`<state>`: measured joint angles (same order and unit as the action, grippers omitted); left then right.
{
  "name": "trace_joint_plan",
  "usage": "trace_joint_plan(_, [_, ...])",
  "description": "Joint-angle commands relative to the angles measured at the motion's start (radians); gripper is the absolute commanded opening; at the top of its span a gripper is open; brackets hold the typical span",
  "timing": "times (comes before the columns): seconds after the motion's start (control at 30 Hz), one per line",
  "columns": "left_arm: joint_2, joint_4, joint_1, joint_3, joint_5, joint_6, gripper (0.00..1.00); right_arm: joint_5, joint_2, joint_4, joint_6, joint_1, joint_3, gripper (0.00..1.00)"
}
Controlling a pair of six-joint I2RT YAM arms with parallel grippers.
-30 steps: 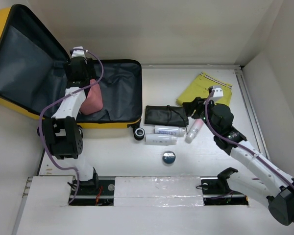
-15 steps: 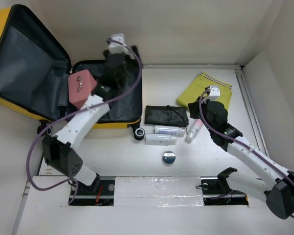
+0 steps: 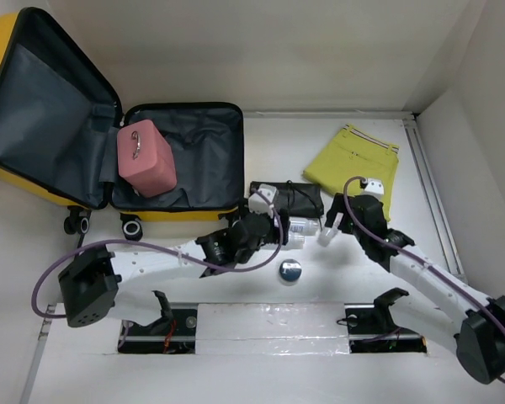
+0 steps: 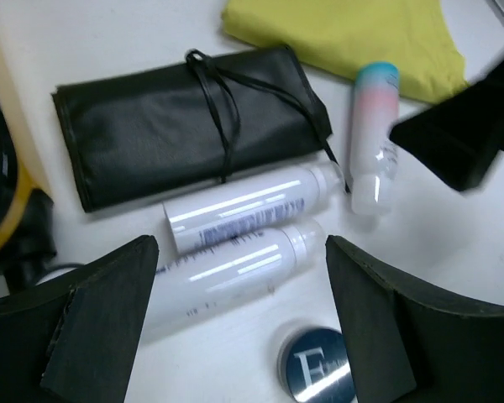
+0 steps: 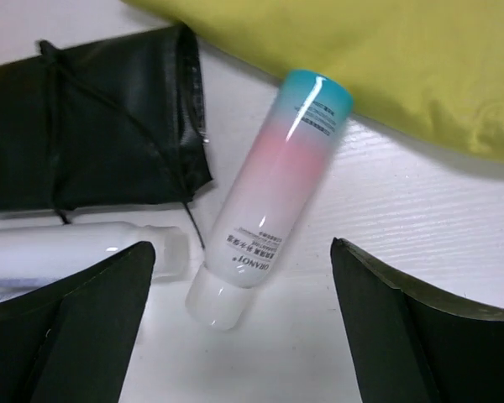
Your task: Pack the luggage
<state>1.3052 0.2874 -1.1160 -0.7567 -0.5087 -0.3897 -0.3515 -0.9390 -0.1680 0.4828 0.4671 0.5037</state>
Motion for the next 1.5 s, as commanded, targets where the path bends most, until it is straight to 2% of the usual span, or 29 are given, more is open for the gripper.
trace_joint_plan(0.0, [-0.104,0.096,-0.045,0.048,-0.005,-0.05,0.76,0.017,-0.093,0.041,0.076,-0.039,0.016,0.91])
trace_joint_plan(0.13, [-0.176,0.123,-0.071,0.154,0.059,-0.086,0.76,0.117,-0.259,0.11,0.076,-0.106,0.073,0.88])
trace_joint_plan(0.27, [-0.242,0.183,-0.08,0.226,0.098,-0.077,0.75,0.202,-0.409,0.176,0.088,-0.163,0.114,0.8])
trace_joint_plan(0.37, [-0.265,0.193,-0.08,0.25,0.078,-0.045,0.75,0.25,-0.42,0.185,0.112,-0.208,0.13,0.73])
trace_joint_plan(0.4, [-0.276,0.193,-0.08,0.25,0.078,-0.032,0.75,0.25,-0.42,0.197,0.122,-0.208,0.119,0.68])
trace_joint_plan(0.47, [-0.296,0.177,-0.08,0.225,0.078,-0.003,0.75,0.259,-0.396,0.197,0.122,-0.219,0.119,0.57])
trace_joint_plan(0.63, [-0.319,0.177,-0.08,0.201,0.032,0.092,0.75,0.281,-0.35,0.159,0.103,-0.246,0.098,0.46])
trace_joint_plan(0.77, [-0.328,0.177,-0.08,0.189,-0.039,0.12,0.75,0.267,-0.195,0.067,0.071,-0.219,0.084,0.44])
trace_joint_plan(0.83, [-0.356,0.177,-0.08,0.189,-0.1,0.13,0.75,0.257,-0.068,0.025,0.062,-0.174,0.084,0.44])
trace_joint_plan(0.9, [-0.394,0.19,-0.08,0.203,-0.134,0.1,0.75,0.278,0.015,0.004,0.053,-0.15,0.131,0.44])
trace_joint_plan(0.97, [-0.474,0.217,-0.08,0.227,-0.143,0.081,0.75,0.337,0.016,0.004,0.043,-0.107,0.223,0.46])
trace_joint_plan(1.07, [-0.584,0.217,-0.08,0.238,-0.168,0.06,0.75,0.459,-0.137,0.059,0.008,-0.012,0.349,0.48])
trace_joint_plan(1.1, [-0.609,0.204,-0.08,0.238,-0.178,0.042,0.75,0.485,-0.196,0.074,-0.01,0.014,0.454,0.48])
trace_joint_plan(1.13, [-0.633,0.19,-0.08,0.238,-0.191,0.031,0.75,0.508,-0.318,0.099,-0.03,0.036,0.511,0.48])
trace_joint_plan(1.27, [-0.757,0.102,-0.08,0.225,-0.229,0.012,0.75,0.585,-0.627,0.204,-0.043,0.119,0.777,0.47])
trace_joint_plan(1.33, [-0.782,0.052,-0.08,0.214,-0.243,-0.015,0.75,0.644,-0.749,0.232,-0.018,0.148,0.939,0.47])
trace_joint_plan(1.37, [-0.782,0.041,-0.08,0.214,-0.243,-0.032,0.75,0.657,-0.864,0.251,0.009,0.148,0.99,0.46])
trace_joint_plan(1.47, [-0.791,-0.059,-0.08,0.201,-0.264,-0.073,0.76,0.654,-1.0,0.288,0.048,0.176,1.142,0.45])
